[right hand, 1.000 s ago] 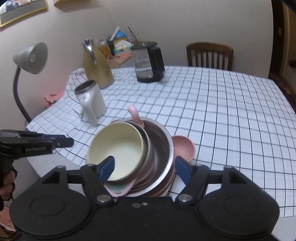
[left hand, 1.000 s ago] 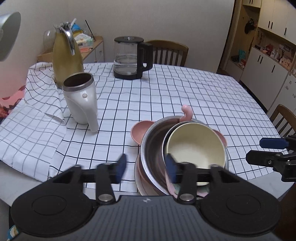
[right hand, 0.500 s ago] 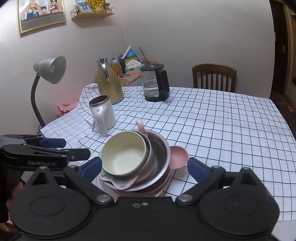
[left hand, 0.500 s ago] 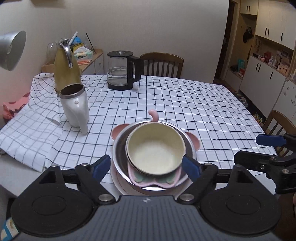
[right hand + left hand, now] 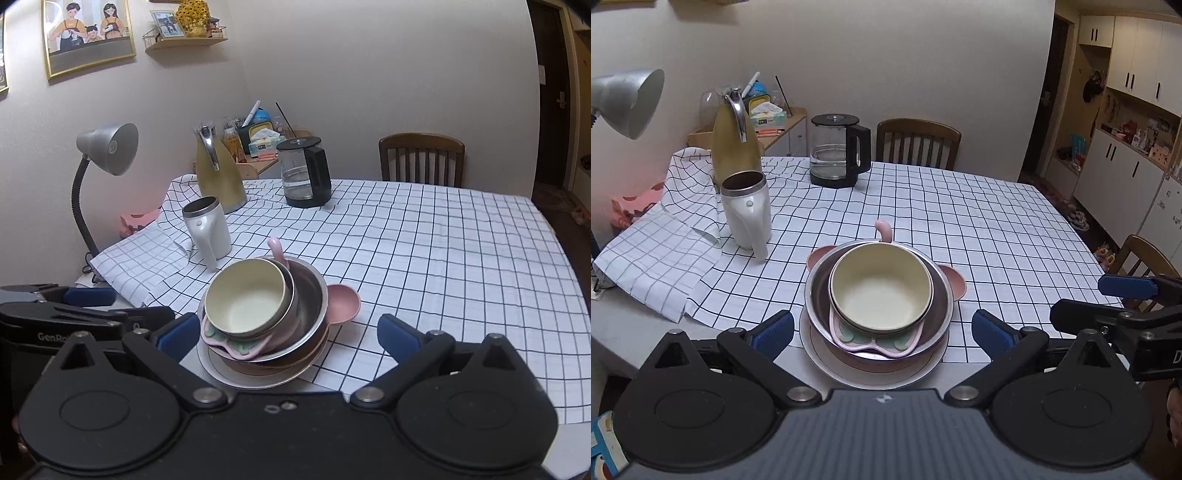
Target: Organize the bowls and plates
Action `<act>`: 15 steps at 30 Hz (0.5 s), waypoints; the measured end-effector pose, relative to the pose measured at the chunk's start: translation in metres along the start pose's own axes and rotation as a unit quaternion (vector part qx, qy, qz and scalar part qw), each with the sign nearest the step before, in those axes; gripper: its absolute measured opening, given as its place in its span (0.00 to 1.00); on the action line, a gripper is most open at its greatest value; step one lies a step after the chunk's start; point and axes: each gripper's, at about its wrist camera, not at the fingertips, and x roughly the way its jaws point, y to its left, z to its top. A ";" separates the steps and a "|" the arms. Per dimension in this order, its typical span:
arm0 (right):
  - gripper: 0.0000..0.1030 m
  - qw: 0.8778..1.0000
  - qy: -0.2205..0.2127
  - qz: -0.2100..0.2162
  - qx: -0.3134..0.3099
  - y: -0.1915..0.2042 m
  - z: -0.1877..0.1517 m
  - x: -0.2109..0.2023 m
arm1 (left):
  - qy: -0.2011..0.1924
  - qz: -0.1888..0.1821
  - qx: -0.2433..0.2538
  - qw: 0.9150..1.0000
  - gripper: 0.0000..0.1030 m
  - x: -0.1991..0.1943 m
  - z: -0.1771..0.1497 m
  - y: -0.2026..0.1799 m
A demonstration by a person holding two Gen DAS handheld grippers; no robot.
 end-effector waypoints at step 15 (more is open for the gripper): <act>1.00 0.999 -0.008 0.000 0.034 0.006 -0.006 -0.021 | 0.002 0.009 -0.029 1.000 1.00 -0.023 0.000 -0.004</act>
